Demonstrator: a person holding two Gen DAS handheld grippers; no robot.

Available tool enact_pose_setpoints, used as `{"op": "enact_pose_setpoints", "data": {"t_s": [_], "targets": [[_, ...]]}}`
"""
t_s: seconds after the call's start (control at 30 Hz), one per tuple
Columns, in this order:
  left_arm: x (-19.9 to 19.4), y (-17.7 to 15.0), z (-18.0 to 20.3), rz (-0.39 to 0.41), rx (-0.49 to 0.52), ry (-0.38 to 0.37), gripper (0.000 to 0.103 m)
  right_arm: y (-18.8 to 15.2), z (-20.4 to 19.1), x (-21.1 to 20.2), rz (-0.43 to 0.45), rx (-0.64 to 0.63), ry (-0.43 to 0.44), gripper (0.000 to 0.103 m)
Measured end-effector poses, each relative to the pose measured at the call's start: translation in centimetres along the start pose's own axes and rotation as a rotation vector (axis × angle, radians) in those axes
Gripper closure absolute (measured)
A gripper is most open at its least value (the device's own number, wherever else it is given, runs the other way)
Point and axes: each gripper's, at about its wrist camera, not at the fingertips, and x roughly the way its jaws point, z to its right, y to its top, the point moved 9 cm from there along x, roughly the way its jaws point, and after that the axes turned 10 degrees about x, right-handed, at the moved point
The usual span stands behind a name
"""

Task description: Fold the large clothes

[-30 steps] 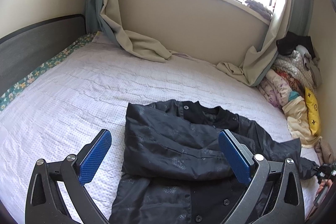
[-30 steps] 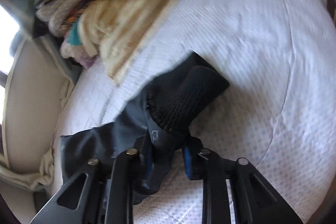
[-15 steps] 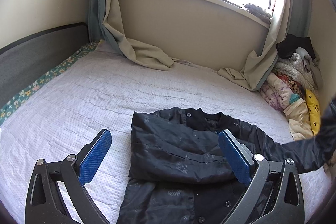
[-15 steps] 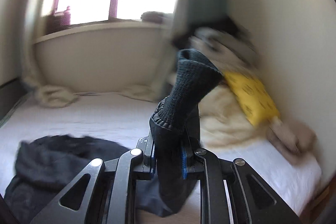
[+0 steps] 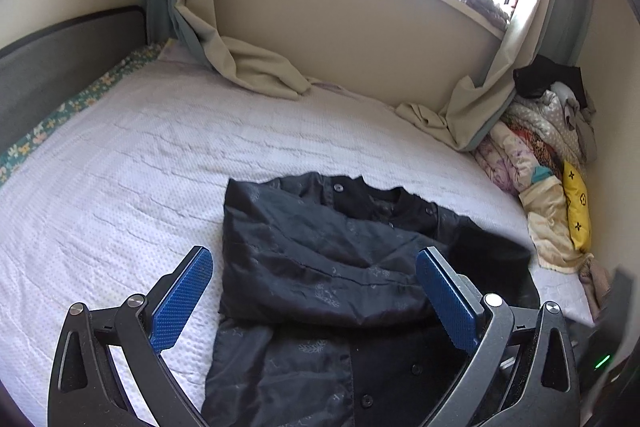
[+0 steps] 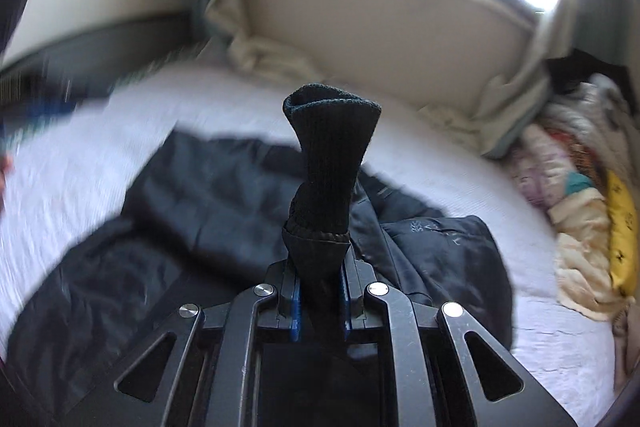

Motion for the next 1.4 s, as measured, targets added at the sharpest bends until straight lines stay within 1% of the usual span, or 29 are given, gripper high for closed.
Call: {"op": "enact_pose_setpoints", "data": {"t_s": [0.1, 0.17, 0.23, 0.27, 0.3, 0.33, 0.4, 0.43, 0.47, 0.53, 0.57, 0.6, 0.63, 0.67, 0.73, 0.8, 0.87, 0.97, 1.1, 1.2, 1.27, 1.33, 1.37, 1.4], "targets": [[1.0, -0.5, 0.6, -0.033, 0.008, -0.017, 0.000, -2.7, -2.3, 2.8, -0.102, -0.053, 0.036, 0.092], [1.7, -0.9, 1.1, -0.054, 0.017, -0.025, 0.000, -4.1, -3.3, 3.2, -0.142, -0.067, 0.064, 0.090], [2.5, -1.4, 1.5, -0.078, 0.033, -0.027, 0.000, -4.5, -3.6, 3.1, -0.184, -0.053, 0.117, 0.074], [2.9, -1.7, 1.8, -0.092, 0.041, -0.029, 0.000, -4.6, -3.5, 2.8, -0.205, -0.023, 0.163, 0.050], [3.2, -1.9, 1.9, -0.101, 0.044, -0.030, 0.000, -4.5, -3.2, 2.3, -0.214, 0.015, 0.210, 0.029], [3.6, -2.2, 2.1, -0.115, 0.047, -0.035, 0.000, -4.3, -3.0, 1.7, -0.224, 0.042, 0.249, 0.026], [4.2, -2.8, 2.3, -0.137, 0.048, -0.043, 0.000, -3.6, -2.1, 0.6, -0.251, 0.125, 0.373, 0.026], [4.7, -3.1, 2.5, -0.151, 0.050, -0.047, 0.000, -3.1, -1.8, 0.4, -0.245, 0.163, 0.406, 0.026], [5.1, -3.5, 2.6, -0.166, 0.052, -0.051, 0.000, -2.3, -0.4, -0.1, -0.226, 0.237, 0.444, 0.026], [5.8, -4.2, 2.8, -0.193, 0.050, -0.064, 0.000, -0.8, 2.3, -0.4, -0.201, 0.355, 0.466, 0.025], [6.1, -4.5, 3.0, -0.208, 0.047, -0.074, 0.001, -0.1, 4.3, -0.5, -0.183, 0.413, 0.459, 0.024], [6.5, -5.1, 3.3, -0.230, 0.044, -0.091, 0.001, 0.6, 6.4, -0.7, -0.153, 0.458, 0.434, 0.023], [6.9, -5.5, 3.5, -0.248, 0.043, -0.103, 0.001, 1.2, 8.0, -0.8, -0.130, 0.487, 0.408, 0.023], [7.3, -5.9, 3.7, -0.265, 0.041, -0.113, 0.004, 1.7, 10.2, -1.0, -0.095, 0.534, 0.365, 0.023], [8.0, -6.8, 4.2, -0.301, 0.035, -0.144, 0.007, 2.3, 13.0, -1.4, -0.056, 0.611, 0.336, 0.022], [8.5, -7.6, 4.6, -0.331, 0.021, -0.175, 0.009, 2.5, 14.8, -1.9, -0.035, 0.659, 0.327, 0.022], [9.2, -8.5, 5.1, -0.368, -0.002, -0.211, 0.009, 2.5, 15.5, -2.0, -0.028, 0.674, 0.325, 0.021], [10.2, -9.9, 5.8, -0.425, -0.038, -0.262, 0.010, 2.1, 15.6, -1.9, -0.044, 0.688, 0.343, 0.021], [11.0, -11.9, 6.6, -0.499, -0.072, -0.319, 0.019, 1.8, 16.7, -2.5, -0.045, 0.717, 0.341, 0.021], [11.5, -12.7, 7.3, -0.524, -0.081, -0.346, 0.020, 1.5, 18.2, -3.1, -0.032, 0.756, 0.335, 0.021], [11.6, -12.9, 7.7, -0.524, -0.095, -0.367, 0.021, 1.5, 19.1, -3.3, -0.021, 0.783, 0.328, 0.021], [11.8, -12.9, 8.0, -0.514, -0.109, -0.387, 0.032, 1.4, 19.8, -3.3, -0.015, 0.801, 0.321, 0.021], [11.8, -12.8, 8.2, -0.506, -0.116, -0.390, 0.041, 1.3, 19.9, -3.3, -0.016, 0.806, 0.319, 0.021], [11.8, -12.8, 8.6, -0.502, -0.127, -0.411, 0.063, 1.2, 20.0, -3.1, -0.019, 0.810, 0.317, 0.021]]}}
